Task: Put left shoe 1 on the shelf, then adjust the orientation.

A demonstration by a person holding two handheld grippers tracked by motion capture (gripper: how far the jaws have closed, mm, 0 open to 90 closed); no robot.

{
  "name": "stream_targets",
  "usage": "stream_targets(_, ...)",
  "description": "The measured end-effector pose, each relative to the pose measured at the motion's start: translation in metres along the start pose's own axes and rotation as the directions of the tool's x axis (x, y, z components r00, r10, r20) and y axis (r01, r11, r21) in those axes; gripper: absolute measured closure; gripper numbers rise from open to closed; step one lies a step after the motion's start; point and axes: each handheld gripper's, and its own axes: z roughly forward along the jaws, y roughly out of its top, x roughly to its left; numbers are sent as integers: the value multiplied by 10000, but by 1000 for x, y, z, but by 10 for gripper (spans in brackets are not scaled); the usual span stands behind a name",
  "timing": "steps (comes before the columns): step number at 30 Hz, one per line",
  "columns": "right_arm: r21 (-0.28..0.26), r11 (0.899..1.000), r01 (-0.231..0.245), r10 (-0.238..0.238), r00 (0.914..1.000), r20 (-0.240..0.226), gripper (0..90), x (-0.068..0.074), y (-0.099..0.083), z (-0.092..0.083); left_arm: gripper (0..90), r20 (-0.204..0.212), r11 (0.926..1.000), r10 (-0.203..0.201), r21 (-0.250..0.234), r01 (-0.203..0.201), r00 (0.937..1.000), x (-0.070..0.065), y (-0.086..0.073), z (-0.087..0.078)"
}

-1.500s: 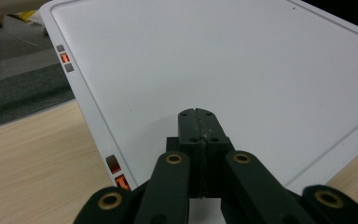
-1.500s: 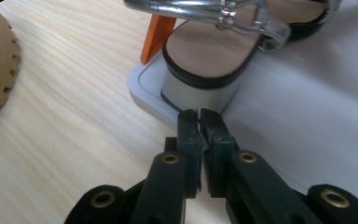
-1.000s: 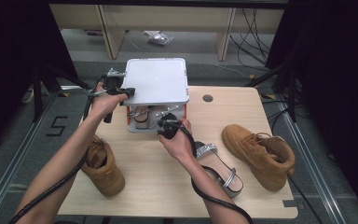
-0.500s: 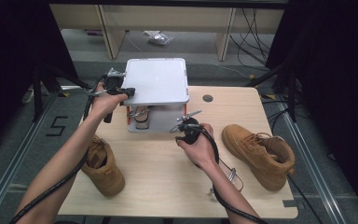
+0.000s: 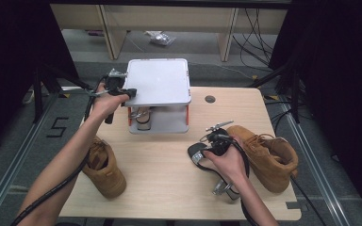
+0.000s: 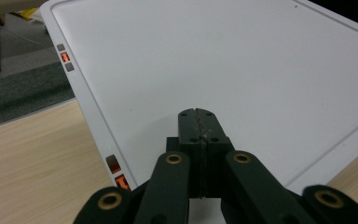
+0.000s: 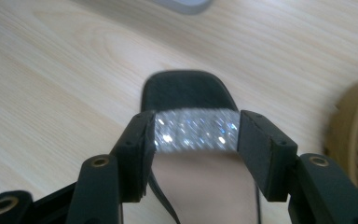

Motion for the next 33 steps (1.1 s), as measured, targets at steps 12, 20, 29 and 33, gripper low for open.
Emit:
stream_targets(12,239,9980,-594,589,9980,208,455,-24,-27,-12,895,-39,9999,87,81,-87,10000,-1,1,0)
stream_targets(20,522,9972,-533,526,9985,149,436,-27,-30,-18,895,-54,9999,32,134,-31,10000,-1,2,0)
stream_targets(29,894,9960,-81,76,10000,52,377,-32,-37,-22,895,-24,9999,38,144,-38,10000,-1,1,-1)
stream_targets(33,1133,9936,-24,26,10000,-12,360,-32,-37,-26,895,-68,9999,68,126,-67,10000,-1,2,-1)
